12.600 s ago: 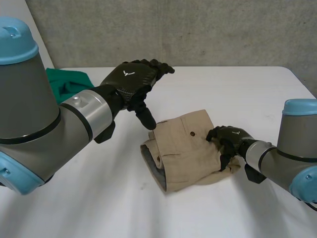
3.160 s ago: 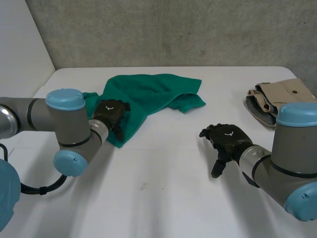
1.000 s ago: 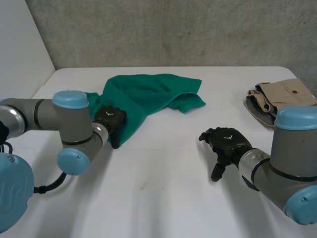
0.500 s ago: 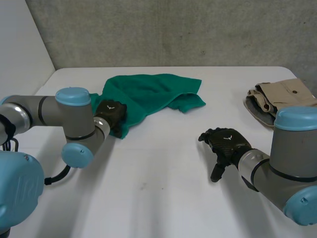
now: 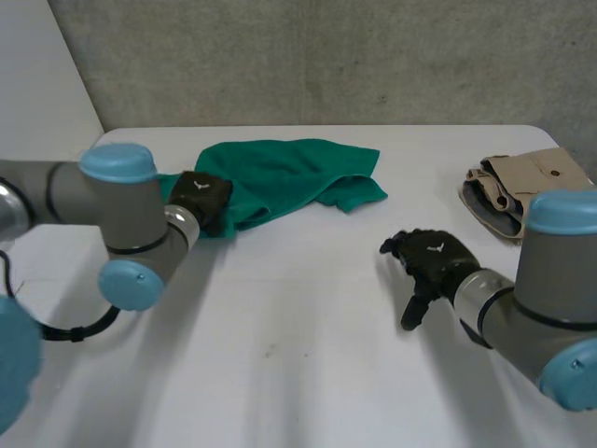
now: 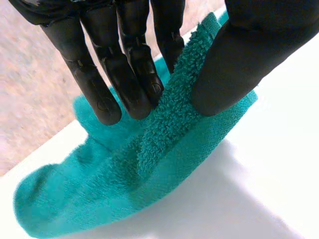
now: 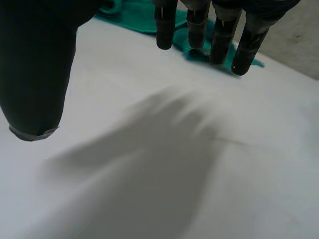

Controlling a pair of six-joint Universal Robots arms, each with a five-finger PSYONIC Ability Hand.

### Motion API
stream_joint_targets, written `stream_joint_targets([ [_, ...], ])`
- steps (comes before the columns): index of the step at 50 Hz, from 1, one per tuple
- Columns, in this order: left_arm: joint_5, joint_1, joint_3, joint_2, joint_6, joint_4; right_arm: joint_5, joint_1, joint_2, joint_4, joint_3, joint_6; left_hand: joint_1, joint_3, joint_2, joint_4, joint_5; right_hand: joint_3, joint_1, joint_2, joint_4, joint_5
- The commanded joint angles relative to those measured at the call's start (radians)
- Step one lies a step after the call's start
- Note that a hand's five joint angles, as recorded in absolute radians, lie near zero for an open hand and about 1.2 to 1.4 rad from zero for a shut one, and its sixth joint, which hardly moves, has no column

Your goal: Fold the laundry.

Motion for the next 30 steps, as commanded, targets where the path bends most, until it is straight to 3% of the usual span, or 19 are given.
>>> stream_joint_targets([
  [1,0.006,-0.002,-0.207,0.306,0.001,0.005,0.010,-0.031,-0.007,0.013,-0.113,0.014,0.257,0.209,0.204,0.199,0.243,-0.043,-0.035,-0.056,-0.068,-0.073],
  [10,0.014,-0.016,-0.387,0.620,0.030,0.003,0.008,-0.019,0.028,0.011,-0.279,0.036,0.257,0.209,0.204,0.199,0.243,-0.043,-0.035,-0.056,-0.068,-0.073],
  [17,0.014,-0.046,-0.481,0.812,0.061,0.008,0.002,0.046,0.168,0.053,-0.477,0.082,0.257,0.209,0.204,0.199,0.243,-0.043,-0.035,-0.056,-0.068,-0.073],
  [24,0.014,-0.060,-0.549,0.970,0.064,0.011,-0.099,0.126,0.298,0.149,-0.630,0.143,0.257,0.209,0.204,0.199,0.243,-0.043,-0.035,-0.056,-0.068,-0.073],
  [30,0.016,-0.062,-0.587,1.049,0.063,0.011,-0.120,0.153,0.407,0.146,-0.748,0.261,0.257,0.209,0.204,0.199,0.243,-0.043,-0.035,-0.056,-0.068,-0.073],
])
